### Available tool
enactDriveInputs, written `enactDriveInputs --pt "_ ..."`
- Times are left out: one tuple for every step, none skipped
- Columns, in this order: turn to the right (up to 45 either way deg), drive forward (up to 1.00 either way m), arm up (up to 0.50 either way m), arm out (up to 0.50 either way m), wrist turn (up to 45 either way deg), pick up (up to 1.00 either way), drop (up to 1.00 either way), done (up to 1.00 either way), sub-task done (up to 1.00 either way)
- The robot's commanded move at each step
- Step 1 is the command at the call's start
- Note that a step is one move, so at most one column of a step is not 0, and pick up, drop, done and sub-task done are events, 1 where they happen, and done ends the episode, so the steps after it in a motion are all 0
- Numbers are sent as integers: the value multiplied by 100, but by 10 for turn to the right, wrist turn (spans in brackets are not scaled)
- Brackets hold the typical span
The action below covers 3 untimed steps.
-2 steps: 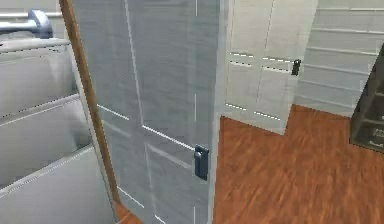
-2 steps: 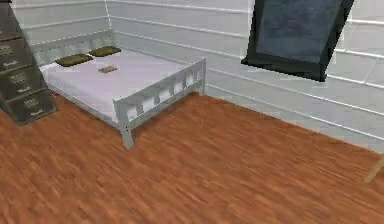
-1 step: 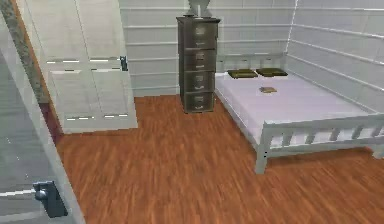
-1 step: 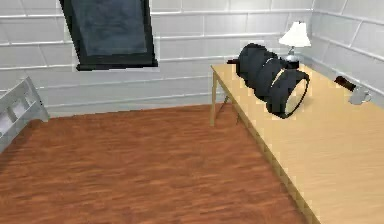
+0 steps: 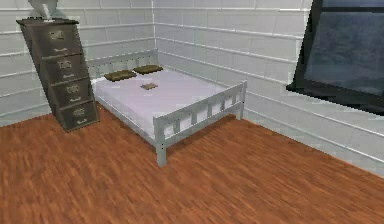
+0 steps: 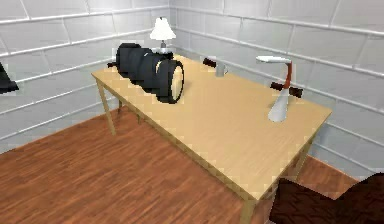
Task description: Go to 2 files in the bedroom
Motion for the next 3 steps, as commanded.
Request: enactDriveInputs --pt "0 20 0 0 0 0 0 0 0" --pt "-420 0 0 0 0 0 0 0 0" --pt "0 75 0 0 0 0 0 0 0"
